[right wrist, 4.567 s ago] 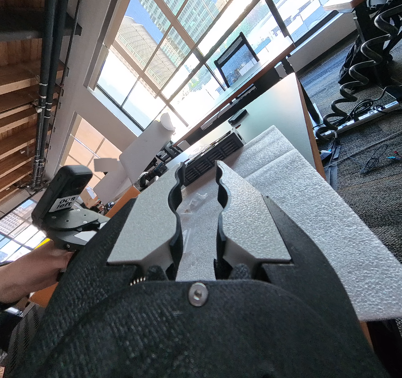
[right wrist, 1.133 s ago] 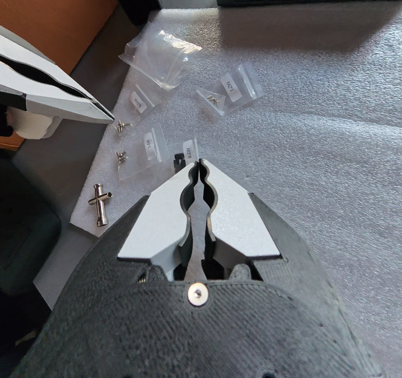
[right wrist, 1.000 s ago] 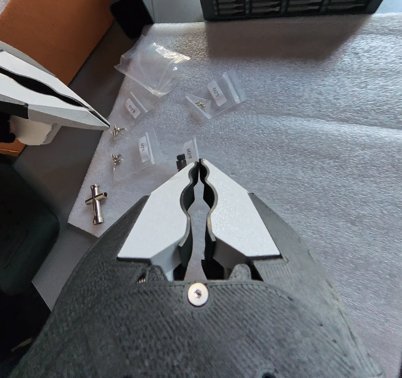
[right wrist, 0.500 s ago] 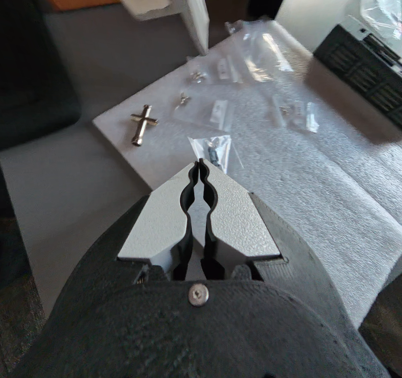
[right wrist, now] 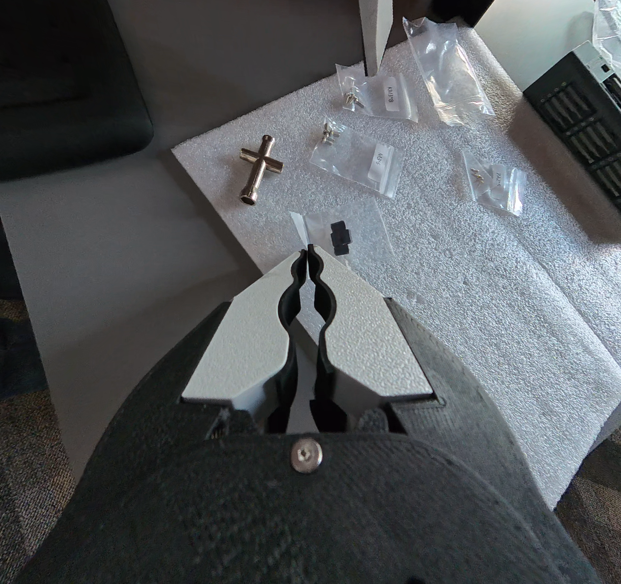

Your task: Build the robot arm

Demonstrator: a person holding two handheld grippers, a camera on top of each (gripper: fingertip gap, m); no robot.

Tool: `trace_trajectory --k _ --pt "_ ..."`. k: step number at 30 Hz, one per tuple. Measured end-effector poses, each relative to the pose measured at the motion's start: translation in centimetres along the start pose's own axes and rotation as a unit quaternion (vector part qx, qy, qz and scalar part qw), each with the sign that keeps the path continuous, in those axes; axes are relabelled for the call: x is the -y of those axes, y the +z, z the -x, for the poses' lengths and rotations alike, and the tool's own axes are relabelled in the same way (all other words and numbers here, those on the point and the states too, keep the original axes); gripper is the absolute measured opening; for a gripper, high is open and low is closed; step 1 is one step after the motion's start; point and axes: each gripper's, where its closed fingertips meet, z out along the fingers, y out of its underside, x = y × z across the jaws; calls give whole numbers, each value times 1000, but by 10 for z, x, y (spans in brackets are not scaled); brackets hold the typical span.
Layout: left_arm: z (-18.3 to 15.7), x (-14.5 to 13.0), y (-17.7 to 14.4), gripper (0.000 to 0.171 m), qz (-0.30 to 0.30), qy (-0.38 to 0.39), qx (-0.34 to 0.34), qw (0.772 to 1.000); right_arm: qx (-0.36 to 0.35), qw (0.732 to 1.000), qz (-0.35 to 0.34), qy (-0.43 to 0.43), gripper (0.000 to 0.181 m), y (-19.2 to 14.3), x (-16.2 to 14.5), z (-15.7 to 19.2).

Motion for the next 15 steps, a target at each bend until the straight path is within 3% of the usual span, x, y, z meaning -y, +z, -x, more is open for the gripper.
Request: trace_trajectory --k 6,8,10,12,15 --pt "-2 -2 0 0 2 -1 -2 1000 4 1000 -13 12 0 -4 5 0" --pt "-2 -3 -2 0 1 1 0 1000 46 996 -51 57 0 -14 23 1" --pt "-2 -5 -4 0 2 1 2 1000 131 977 -78 149 0 -26 36 -1" --pt "-2 -7 -7 0 3 -1 3 1000 210 939 -71 262 0 -29 32 -15" --pt "-4 -6 -10 0 0 -4 2 1000 225 917 -55 326 0 -11 10 -48"
